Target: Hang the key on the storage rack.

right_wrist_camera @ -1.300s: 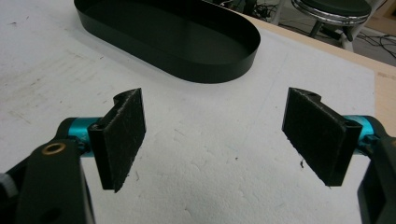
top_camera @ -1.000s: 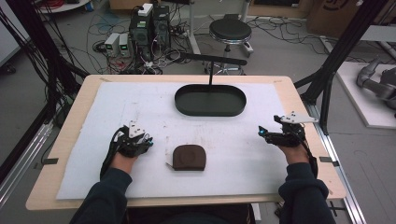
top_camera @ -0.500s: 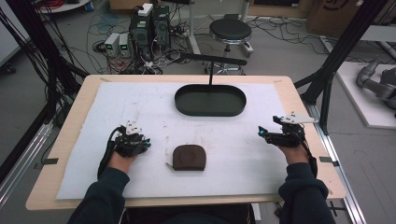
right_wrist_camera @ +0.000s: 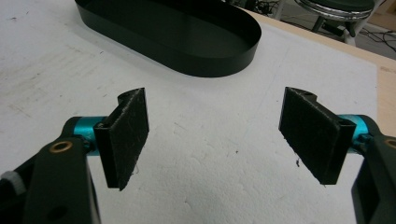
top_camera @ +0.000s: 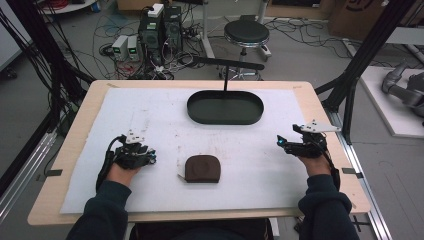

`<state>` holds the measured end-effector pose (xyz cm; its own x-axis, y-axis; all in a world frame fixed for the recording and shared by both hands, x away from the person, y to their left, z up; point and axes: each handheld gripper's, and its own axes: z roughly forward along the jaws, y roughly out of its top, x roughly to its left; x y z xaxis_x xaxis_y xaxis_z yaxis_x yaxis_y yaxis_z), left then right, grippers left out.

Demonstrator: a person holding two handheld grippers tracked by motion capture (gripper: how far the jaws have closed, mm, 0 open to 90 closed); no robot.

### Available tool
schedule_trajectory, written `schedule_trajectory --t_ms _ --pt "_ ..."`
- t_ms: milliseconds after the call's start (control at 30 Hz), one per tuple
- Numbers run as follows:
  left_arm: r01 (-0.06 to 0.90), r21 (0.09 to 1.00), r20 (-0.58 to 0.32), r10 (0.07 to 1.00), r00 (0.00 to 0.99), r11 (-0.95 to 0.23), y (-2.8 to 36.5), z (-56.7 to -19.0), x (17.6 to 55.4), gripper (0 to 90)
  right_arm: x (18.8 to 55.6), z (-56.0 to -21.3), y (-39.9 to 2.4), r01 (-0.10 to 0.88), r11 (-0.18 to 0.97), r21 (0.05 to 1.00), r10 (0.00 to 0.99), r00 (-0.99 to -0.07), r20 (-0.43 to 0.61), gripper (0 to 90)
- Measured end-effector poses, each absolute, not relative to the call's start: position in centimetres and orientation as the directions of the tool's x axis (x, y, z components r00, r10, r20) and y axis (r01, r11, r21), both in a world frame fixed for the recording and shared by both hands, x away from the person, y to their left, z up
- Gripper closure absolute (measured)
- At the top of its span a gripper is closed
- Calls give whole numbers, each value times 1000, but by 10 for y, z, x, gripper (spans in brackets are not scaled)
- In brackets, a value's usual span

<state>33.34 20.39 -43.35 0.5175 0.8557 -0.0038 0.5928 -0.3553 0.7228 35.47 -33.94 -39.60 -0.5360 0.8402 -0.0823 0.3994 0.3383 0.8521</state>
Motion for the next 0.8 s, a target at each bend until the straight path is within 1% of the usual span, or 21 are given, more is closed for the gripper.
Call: schedule_trajectory --t_ms 33,67,167,367,567,633,667,700,733,767,800 --pt "593 721 -7 852 524 -359 205 -433 333 677 355 -396 -339 400 338 852 841 -535 -82 246" --pt "593 719 -8 848 529 -363 205 -433 333 678 355 -396 -339 400 339 852 840 -536 -82 246" --pt "601 715 -38 840 542 -356 207 -432 333 669 355 -396 -339 401 339 851 840 -536 -82 246" --pt "609 707 -66 825 561 -358 211 -430 331 650 355 -396 -339 402 341 850 840 -536 -83 248" --pt "618 700 -88 815 572 -358 219 -429 331 723 355 -396 -340 402 341 849 839 -538 -82 249" --pt "616 699 -86 813 575 -362 220 -429 331 769 355 -396 -340 405 340 849 840 -536 -81 248" --pt "617 699 -88 814 575 -361 221 -429 331 769 355 -396 -340 405 340 849 840 -536 -81 248" --pt "617 699 -89 813 576 -361 221 -430 331 797 355 -396 -340 406 340 848 840 -536 -80 248" --pt "618 699 -87 814 574 -360 221 -430 331 849 355 -396 -339 405 341 848 839 -537 -81 249" --pt "618 698 -84 815 573 -363 221 -431 331 849 355 -396 -339 405 341 848 839 -537 -81 249" --pt "615 699 -79 816 573 -364 221 -432 332 868 355 -397 -339 404 341 848 839 -538 -81 249"
